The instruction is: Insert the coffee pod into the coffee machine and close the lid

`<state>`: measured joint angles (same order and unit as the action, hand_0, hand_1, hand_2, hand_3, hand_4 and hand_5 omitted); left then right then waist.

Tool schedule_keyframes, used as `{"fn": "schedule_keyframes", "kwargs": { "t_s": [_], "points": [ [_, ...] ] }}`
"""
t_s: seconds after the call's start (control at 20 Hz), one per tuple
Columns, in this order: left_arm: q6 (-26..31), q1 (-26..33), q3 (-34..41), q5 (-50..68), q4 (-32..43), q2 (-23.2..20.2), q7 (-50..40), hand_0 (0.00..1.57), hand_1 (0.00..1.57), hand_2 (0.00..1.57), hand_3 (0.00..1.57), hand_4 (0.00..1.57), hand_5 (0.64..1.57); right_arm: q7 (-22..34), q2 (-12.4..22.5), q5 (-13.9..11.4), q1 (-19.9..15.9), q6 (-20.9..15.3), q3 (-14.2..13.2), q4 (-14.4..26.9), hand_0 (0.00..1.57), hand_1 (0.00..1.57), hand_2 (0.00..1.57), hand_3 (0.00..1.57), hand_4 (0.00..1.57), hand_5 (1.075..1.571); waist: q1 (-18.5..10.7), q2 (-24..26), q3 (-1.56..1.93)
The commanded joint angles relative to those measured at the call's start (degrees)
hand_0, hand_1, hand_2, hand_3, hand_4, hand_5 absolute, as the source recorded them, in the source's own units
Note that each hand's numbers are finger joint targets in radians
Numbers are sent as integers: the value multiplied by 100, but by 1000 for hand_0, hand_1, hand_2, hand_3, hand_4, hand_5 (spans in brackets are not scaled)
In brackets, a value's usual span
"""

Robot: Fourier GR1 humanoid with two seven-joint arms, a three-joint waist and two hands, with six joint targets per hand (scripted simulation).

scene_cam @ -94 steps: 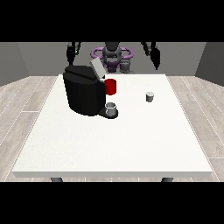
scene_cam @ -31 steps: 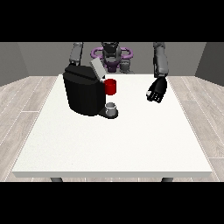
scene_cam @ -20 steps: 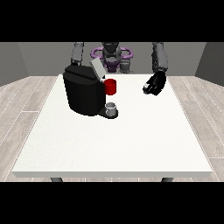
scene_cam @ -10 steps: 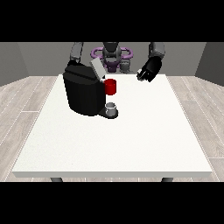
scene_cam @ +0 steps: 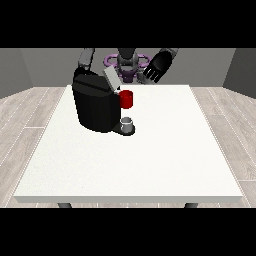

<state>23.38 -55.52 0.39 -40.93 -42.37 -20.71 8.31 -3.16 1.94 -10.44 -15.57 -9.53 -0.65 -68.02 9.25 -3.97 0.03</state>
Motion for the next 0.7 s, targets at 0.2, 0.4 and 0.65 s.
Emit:
{"fn": "schedule_keyframes", "kwargs": {
  "t_s": [0.2,0.4,0.65],
  "points": [
    [135,-1047,477,203,42,30,-843,1268,1268,1295,1269,488,1571,-104,192,212,-385,102,-186,-90,0,0,0,0,0,1571,416,-369,1],
    [305,-1124,465,100,167,-391,-465,1155,1155,1247,1266,484,1571,49,132,66,-395,75,13,-383,0,0,0,0,37,1571,555,-557,-1],
    [94,-1493,589,73,295,-299,-762,1225,1225,1284,1233,478,1571,511,208,125,-889,105,-82,-543,0,0,0,0,186,1571,754,-778,-1]
  ]
}}
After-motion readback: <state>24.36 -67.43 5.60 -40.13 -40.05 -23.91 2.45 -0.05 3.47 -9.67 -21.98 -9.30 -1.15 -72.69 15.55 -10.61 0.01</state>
